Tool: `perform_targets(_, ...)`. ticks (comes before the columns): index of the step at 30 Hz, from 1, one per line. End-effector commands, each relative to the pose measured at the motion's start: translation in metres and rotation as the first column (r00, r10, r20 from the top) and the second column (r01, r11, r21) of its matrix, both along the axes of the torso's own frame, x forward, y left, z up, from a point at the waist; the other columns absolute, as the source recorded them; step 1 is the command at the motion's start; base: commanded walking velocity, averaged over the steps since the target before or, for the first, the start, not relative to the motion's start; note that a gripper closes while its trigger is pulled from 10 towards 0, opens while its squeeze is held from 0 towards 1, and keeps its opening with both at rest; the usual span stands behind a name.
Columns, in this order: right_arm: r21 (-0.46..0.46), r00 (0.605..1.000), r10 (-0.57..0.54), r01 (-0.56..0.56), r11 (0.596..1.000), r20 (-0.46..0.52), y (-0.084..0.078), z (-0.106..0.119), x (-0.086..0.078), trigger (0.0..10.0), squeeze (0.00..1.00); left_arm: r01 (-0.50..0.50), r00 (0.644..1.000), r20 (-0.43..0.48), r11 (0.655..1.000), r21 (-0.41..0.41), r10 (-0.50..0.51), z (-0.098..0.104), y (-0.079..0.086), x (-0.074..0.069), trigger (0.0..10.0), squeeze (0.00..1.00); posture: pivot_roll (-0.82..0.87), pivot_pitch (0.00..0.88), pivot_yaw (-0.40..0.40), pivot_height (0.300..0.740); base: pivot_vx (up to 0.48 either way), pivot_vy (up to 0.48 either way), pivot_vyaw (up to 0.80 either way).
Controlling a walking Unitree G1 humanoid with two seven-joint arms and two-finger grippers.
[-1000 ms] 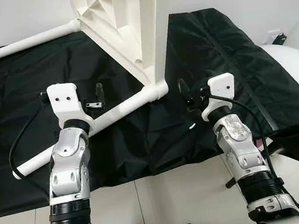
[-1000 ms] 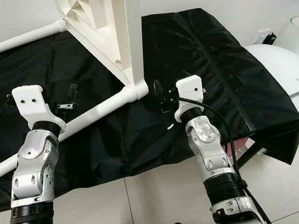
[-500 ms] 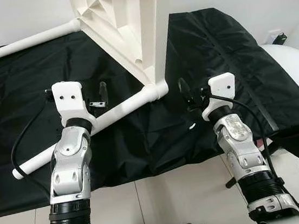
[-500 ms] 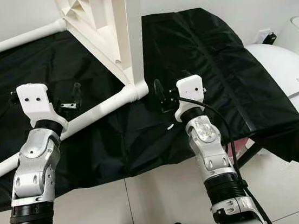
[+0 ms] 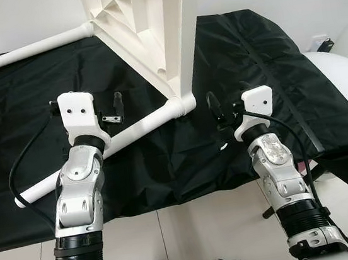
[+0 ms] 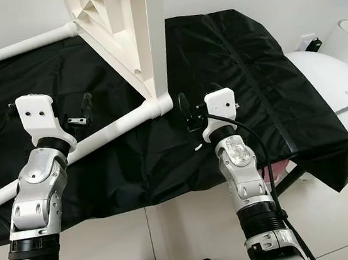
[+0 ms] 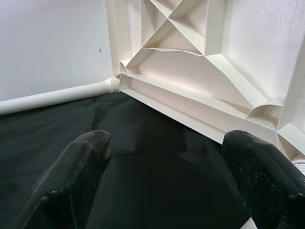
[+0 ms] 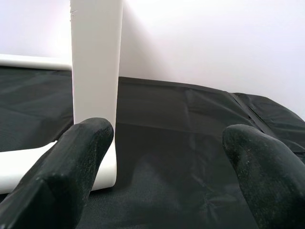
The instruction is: Building children table
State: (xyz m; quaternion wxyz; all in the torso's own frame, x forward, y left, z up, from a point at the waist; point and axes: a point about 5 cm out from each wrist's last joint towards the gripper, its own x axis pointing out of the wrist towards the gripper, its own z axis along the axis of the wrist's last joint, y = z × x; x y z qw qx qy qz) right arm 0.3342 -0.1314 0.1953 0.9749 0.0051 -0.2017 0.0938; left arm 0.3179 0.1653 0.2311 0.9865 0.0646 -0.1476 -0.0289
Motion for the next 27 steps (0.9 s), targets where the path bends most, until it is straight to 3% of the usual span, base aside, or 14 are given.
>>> perform_targets(1, 0.006, 1.0, -0.012, 0.012, 1.0, -0.018, -0.004, -0.007, -0.002, 10.0, 0.0, -0.013, 1.0, -0.004, 1.0, -0.002, 0.013, -0.002, -0.001, -0.001, 10.0, 0.0, -0.03, 0.122, -0.017, 0.74, 0.0, 0.0, 0.0)
perform_targets(6, 0.003, 1.0, -0.012, 0.012, 1.0, -0.018, -0.004, -0.006, -0.002, 10.0, 0.0, -0.017, 1.0, -0.008, 1.0, -0.015, 0.017, -0.003, -0.001, -0.001, 10.0, 0.0, -0.03, 0.127, -0.021, 0.74, 0.0, 0.0, 0.0)
perform_targets(14, -0.046, 0.999, 0.04, -0.041, 0.998, -0.033, 0.009, -0.015, -0.011, 10.0, 0.0, -0.038, 0.998, -0.059, 0.987, -0.155, 0.029, -0.023, 0.003, -0.012, 10.0, 0.0, -0.04, 0.128, -0.023, 0.74, 0.0, 0.0, 0.0)
perform_targets(27, -0.042, 0.999, 0.037, -0.038, 0.998, -0.028, 0.008, -0.012, -0.008, 10.0, 0.0, -0.032, 0.999, -0.036, 0.988, -0.15, 0.027, -0.019, 0.003, -0.016, 10.0, 0.0, -0.04, 0.129, -0.033, 0.74, 0.0, 0.0, 0.0)
